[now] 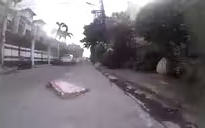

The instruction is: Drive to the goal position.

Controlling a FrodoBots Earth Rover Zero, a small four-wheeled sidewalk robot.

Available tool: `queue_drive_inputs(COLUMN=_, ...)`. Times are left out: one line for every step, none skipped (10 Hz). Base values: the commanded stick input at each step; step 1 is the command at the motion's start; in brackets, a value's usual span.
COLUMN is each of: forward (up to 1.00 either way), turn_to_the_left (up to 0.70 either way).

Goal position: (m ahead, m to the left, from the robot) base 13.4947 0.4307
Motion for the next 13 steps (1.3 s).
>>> queue_drive_inputs(forward=1.0, turn_to_the_left=0.0)
queue_drive_inputs(forward=1.0, turn_to_the_left=0.0)
queue_drive_inputs(forward=1.0, turn_to_the_left=0.0)
queue_drive_inputs(forward=1.0, turn_to_the_left=0.0)
queue_drive_inputs(forward=1.0, turn_to_the_left=0.0)
queue_drive_inputs(forward=1.0, turn_to_the_left=0.0)
queue_drive_inputs(forward=1.0, turn_to_the_left=0.0)
queue_drive_inputs(forward=1.0, turn_to_the_left=0.0)
queue_drive_inputs(forward=1.0, turn_to_the_left=0.0)
queue_drive_inputs(forward=1.0, turn_to_the_left=0.0)
queue_drive_inputs(forward=1.0, turn_to_the_left=0.0)
queue_drive_inputs(forward=1.0, turn_to_the_left=0.0)
queue_drive_inputs(forward=1.0, turn_to_the_left=0.0)
